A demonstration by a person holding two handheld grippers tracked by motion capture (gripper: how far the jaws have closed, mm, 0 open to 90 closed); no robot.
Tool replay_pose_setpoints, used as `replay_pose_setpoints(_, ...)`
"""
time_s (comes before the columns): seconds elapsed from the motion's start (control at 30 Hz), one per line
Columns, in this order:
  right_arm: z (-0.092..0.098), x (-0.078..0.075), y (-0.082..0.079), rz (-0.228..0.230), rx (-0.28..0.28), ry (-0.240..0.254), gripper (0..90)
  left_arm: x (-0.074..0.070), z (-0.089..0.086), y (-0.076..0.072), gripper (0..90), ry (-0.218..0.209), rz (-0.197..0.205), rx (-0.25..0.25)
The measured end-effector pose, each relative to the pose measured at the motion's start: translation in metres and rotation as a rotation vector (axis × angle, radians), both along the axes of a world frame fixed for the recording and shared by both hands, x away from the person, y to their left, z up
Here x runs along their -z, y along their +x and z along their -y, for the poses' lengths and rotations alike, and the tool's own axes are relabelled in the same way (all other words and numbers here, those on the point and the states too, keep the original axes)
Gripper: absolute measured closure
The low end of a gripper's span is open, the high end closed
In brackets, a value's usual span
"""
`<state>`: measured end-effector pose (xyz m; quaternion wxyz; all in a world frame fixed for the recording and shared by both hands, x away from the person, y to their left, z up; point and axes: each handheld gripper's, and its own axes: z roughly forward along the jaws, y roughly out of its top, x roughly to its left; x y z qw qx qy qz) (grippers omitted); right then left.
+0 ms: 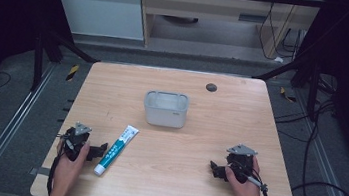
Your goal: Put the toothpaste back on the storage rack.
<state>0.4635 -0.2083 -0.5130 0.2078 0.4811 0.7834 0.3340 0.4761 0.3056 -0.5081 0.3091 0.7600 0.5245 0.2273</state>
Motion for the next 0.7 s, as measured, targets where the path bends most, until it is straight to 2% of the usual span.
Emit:
replay_pose_setpoints(0.23,0.000,0.000,0.000,0.000,0.000,0.000,0.6,0.000,-0.001,-0.004,0.0,-0.001,0.000,0.020)
replay_pose_setpoints(0.33,0.000,0.000,0.000,0.000,0.000,0.000,0.6,0.000,-0.002,-0.007,0.0,-0.003,0.006,0.072)
replay_pose_setpoints(0.4,0.000,0.000,0.000,0.000,0.000,0.000,0.6,0.000,-0.003,-0.009,3.4,0.001,0.017,0.082)
replay_pose_setpoints(0.47,0.000,0.000,0.000,0.000,0.000,0.000,0.6,-0.002,-0.011,-0.014,2.0,-0.004,0.059,0.053)
replay_pose_setpoints(0.57,0.000,0.000,0.000,0.000,0.000,0.000,0.6,-0.005,-0.021,-0.018,2.1,-0.064,0.102,0.009)
replay_pose_setpoints(0.63,0.000,0.000,0.000,0.000,0.000,0.000,0.6,-0.008,-0.023,-0.021,2.1,-0.069,0.132,-0.003)
replay_pose_setpoints(0.7,0.000,0.000,0.000,0.000,0.000,0.000,0.6,-0.011,-0.021,-0.023,2.0,-0.055,0.148,0.002)
